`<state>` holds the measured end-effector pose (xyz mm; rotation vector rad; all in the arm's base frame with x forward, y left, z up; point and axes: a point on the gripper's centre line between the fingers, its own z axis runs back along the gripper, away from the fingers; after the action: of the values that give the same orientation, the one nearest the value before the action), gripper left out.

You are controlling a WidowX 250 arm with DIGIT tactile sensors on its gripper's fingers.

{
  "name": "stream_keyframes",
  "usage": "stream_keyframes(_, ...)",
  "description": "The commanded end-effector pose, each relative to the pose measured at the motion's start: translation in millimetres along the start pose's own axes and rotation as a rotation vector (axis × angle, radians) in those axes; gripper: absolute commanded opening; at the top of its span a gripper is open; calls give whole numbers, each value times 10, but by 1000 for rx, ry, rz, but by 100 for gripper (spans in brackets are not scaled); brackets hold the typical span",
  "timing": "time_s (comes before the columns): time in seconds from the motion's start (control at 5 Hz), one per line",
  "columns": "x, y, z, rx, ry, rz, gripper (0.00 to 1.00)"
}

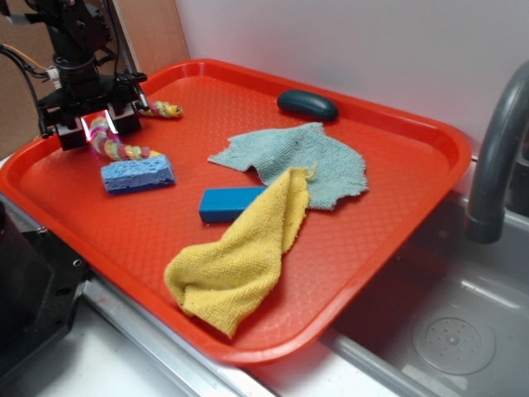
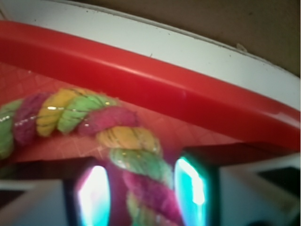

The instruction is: Grab the multicolored rope.

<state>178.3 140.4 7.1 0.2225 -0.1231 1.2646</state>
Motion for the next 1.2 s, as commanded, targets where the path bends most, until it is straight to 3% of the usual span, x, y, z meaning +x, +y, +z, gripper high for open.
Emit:
stream_keyframes(0.0,-265,219,761,-168,116,-147,0)
stream_keyframes(0.2,-298,142,1281,-264,53,-382,0)
stream_keyframes(0.4,-247,32,1571,-294,2,-527,0)
stream_keyframes(0.6,-213,-32,1750,-309,-24,-628,0)
stream_keyframes(0.8,-215,-26,1944,-251,-65,-655,0)
stream_keyframes(1.0,-252,30,1961,-246,-87,-602,0)
